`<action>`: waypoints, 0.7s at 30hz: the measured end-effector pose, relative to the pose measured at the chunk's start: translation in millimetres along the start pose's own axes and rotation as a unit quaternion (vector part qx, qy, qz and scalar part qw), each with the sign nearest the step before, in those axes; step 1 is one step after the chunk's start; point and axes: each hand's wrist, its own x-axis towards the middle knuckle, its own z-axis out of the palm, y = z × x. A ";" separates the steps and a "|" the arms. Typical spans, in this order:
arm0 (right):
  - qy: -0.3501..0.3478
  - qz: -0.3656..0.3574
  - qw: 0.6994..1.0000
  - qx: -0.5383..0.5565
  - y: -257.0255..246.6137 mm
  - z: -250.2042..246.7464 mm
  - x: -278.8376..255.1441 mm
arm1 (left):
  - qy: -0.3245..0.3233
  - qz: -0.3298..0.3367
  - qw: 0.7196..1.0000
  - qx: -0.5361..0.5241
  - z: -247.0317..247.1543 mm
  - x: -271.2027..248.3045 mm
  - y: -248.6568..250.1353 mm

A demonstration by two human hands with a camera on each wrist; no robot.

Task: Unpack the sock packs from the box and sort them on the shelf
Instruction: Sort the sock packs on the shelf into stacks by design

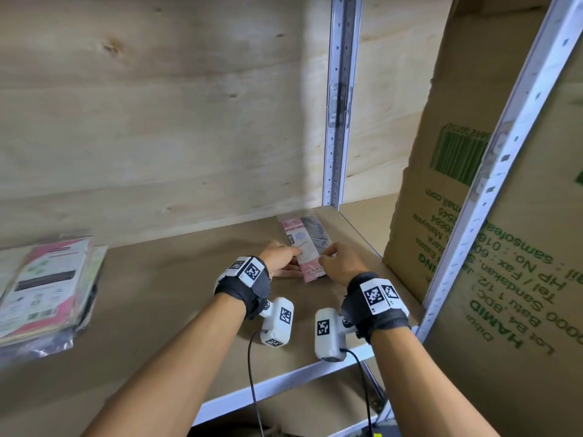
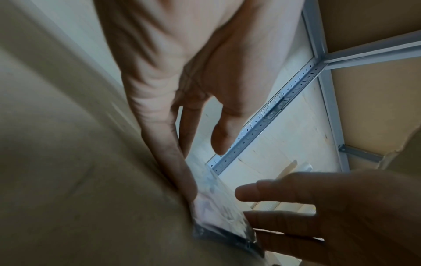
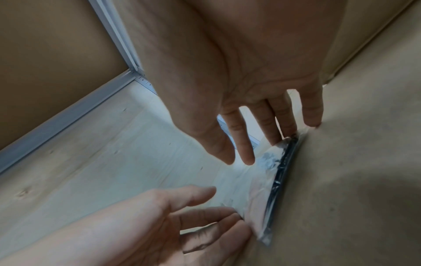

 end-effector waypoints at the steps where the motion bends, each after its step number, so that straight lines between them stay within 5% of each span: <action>1: 0.000 0.004 1.000 0.000 0.9 -1.6 0.4 | -0.002 0.000 1.000 0.000 1.6 0.8 -0.1; 8: 0.055 0.015 0.997 -0.057 1.2 -8.2 -3.2 | 0.008 0.019 1.000 0.013 -3.5 -3.2 -0.9; 14: 0.136 -0.058 0.988 -0.039 -27.3 -4.4 -19.5 | 0.059 0.102 0.992 0.046 -70.2 -34.0 -15.9; 18: 0.034 -0.131 0.988 0.075 -53.0 28.3 -42.1 | 0.118 0.153 0.981 0.014 -141.6 -64.8 -40.4; 21: -0.051 -0.188 0.979 0.058 -72.2 64.0 -58.5 | 0.173 0.175 0.969 0.003 -199.4 -92.0 -58.0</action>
